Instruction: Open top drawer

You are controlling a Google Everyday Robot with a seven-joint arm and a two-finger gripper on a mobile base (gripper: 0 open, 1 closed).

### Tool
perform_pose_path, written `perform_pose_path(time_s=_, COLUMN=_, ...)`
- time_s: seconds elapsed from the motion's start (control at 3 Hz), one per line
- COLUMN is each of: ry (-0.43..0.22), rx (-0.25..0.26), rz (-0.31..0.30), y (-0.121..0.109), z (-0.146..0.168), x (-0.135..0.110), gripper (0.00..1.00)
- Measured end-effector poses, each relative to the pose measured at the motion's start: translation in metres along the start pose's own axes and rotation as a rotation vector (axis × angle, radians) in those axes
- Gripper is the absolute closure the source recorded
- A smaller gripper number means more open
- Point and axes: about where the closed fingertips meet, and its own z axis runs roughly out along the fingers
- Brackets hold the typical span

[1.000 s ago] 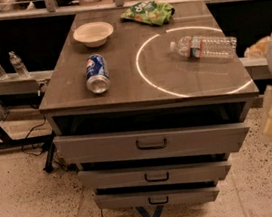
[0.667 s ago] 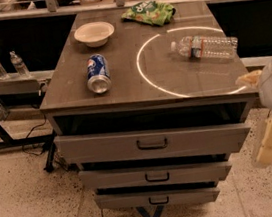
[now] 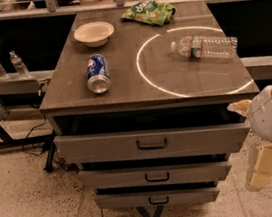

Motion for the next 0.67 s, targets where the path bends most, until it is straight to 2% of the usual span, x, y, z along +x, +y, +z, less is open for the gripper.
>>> perform_pose_path(time_s=0.33, ry=-0.039, rx=-0.006, rz=-0.006, y=0.007, z=0.023, x=-0.003, gripper=0.00)
perform_pose_path(time_s=0.67, ry=-0.089, rx=0.001, rz=-0.031, y=0.009, z=0.061, x=-0.008, gripper=0.00)
